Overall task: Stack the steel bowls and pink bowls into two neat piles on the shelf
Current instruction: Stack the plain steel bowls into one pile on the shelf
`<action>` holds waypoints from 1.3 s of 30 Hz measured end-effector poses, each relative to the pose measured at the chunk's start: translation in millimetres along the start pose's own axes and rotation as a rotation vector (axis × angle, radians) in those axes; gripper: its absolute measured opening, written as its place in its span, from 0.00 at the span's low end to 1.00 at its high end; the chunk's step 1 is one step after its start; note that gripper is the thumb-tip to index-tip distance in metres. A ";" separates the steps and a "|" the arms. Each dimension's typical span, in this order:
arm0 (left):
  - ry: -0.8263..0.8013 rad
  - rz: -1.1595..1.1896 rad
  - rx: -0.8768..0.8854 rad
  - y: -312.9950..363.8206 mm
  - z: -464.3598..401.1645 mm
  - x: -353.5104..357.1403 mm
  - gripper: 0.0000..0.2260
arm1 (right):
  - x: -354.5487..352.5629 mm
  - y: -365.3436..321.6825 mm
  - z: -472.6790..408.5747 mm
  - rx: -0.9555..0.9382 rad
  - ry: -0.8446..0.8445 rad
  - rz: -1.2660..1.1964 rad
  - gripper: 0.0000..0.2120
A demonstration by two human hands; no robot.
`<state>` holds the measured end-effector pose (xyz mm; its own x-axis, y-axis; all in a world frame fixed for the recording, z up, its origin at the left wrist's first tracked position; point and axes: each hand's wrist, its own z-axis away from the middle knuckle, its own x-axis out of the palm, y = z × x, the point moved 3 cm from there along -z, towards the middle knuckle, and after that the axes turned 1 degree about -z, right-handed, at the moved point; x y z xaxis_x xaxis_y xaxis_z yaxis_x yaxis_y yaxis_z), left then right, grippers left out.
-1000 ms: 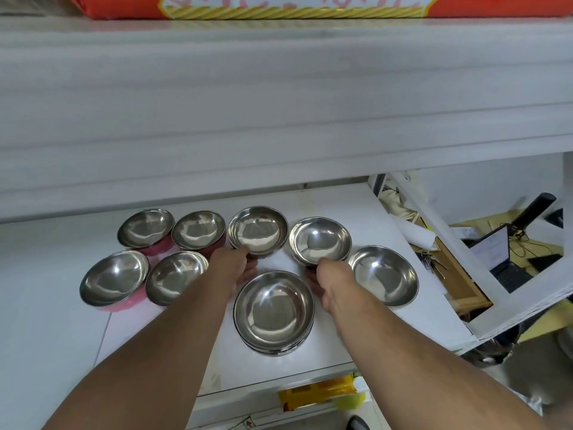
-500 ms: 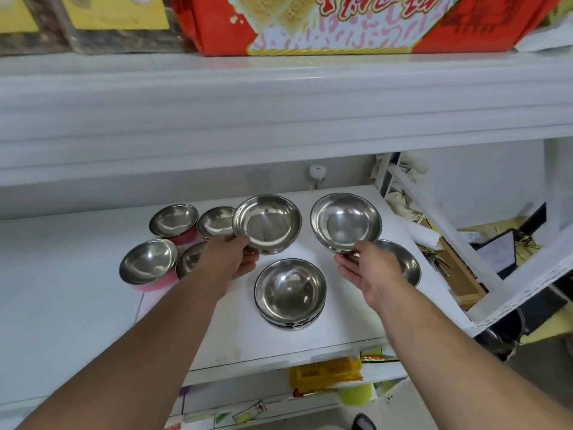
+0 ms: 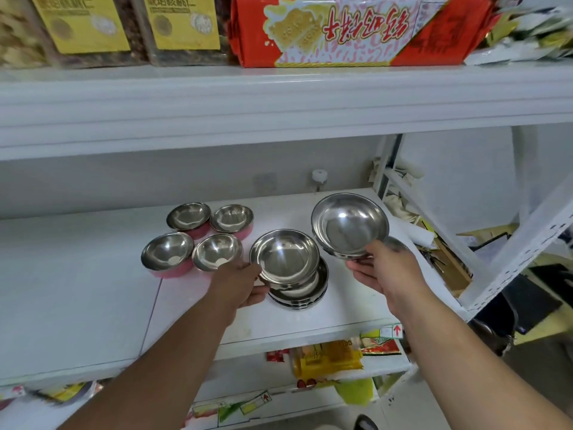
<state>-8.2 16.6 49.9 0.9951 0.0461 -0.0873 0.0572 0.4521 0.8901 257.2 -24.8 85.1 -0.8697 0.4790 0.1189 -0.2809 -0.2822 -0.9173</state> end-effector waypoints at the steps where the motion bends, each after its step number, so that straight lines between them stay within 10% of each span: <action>1: -0.001 -0.014 -0.002 -0.1 1.1 1.5 0.07 | -0.1 -1.4 3.3 -0.010 0.002 0.005 0.09; 39: 0.007 -0.135 -0.009 -20.8 -14.7 9.7 0.10 | 38.0 37.2 6.6 0.132 -0.240 0.281 0.08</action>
<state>-0.9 20.7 24.0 0.9778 -0.0092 -0.2092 0.1896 0.4625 0.8661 211.0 -22.6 58.0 -0.9861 0.1636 -0.0303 -0.0540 -0.4871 -0.8717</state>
